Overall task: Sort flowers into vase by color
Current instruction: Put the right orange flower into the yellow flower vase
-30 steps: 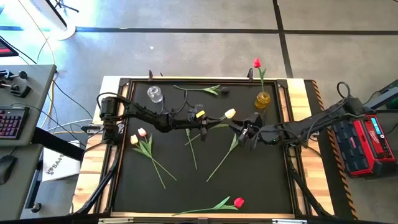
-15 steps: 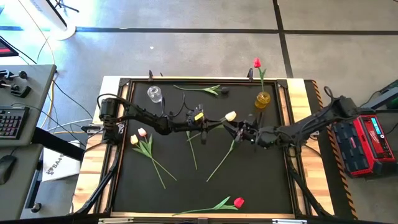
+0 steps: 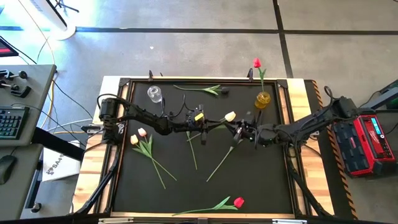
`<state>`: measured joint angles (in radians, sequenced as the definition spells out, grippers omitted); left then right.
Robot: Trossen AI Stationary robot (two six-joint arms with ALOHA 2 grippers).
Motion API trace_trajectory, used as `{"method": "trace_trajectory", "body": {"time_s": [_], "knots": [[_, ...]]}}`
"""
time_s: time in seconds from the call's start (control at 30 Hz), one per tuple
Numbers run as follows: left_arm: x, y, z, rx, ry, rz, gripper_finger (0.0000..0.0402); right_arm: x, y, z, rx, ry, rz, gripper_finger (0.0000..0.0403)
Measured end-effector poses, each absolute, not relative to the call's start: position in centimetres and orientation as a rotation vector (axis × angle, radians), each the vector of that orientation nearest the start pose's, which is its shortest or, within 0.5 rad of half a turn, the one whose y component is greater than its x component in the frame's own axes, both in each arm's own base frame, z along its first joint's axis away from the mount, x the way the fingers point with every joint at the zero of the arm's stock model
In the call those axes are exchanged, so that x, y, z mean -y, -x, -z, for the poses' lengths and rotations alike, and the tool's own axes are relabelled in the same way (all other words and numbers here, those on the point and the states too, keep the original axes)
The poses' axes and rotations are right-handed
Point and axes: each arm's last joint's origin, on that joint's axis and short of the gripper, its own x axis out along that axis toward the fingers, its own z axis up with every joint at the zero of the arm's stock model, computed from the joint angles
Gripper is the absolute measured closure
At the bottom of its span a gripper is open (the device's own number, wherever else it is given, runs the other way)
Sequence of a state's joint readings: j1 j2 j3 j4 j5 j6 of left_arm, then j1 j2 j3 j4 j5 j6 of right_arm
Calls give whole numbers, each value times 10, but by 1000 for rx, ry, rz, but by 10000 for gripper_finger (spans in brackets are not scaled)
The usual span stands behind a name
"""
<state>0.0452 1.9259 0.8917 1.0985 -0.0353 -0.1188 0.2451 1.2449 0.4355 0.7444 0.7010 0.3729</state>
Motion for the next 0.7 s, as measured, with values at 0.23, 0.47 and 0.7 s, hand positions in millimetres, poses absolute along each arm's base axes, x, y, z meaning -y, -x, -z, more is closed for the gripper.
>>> {"method": "trace_trajectory", "body": {"time_s": [0.23,0.47,0.7], "knots": [[-16,-385,-177,67,119,-76,401,-35,-236,-212,26,-341,457,393],[-16,-385,-173,29,152,-71,369,-34,-236,-209,3,-352,465,401],[-19,-385,-167,-31,147,-80,319,-29,-235,-206,-30,-334,505,402]]}}
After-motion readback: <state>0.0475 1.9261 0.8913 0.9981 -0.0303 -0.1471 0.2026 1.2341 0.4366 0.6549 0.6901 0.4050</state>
